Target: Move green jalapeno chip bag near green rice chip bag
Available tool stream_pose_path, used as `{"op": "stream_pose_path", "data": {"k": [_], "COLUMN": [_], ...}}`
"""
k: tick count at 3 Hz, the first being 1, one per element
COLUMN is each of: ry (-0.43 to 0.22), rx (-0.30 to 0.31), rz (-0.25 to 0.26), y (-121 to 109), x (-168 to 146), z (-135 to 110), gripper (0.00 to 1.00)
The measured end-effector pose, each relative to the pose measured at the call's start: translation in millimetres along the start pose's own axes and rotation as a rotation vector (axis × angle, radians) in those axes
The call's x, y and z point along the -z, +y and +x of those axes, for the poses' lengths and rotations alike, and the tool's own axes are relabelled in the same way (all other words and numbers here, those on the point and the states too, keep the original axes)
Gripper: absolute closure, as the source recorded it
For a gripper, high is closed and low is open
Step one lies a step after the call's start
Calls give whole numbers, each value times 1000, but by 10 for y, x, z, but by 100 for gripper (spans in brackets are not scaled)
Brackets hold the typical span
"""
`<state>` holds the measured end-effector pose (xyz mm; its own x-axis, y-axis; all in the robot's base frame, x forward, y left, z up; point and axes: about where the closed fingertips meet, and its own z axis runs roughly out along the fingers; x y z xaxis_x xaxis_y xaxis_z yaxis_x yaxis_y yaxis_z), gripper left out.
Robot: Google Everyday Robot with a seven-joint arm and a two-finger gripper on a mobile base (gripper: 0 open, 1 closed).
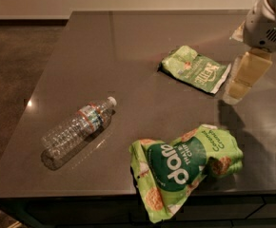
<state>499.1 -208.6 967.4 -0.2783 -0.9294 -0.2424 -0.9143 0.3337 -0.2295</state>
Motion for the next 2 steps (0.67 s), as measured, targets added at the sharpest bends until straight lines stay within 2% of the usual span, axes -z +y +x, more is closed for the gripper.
{"op": "stream_pose_path", "data": {"k": [2], "ry": [-28], "rx": [-90], "rz": [-2], "y": [-719], "x": [-579], "z": [-237], "gripper": [0]}}
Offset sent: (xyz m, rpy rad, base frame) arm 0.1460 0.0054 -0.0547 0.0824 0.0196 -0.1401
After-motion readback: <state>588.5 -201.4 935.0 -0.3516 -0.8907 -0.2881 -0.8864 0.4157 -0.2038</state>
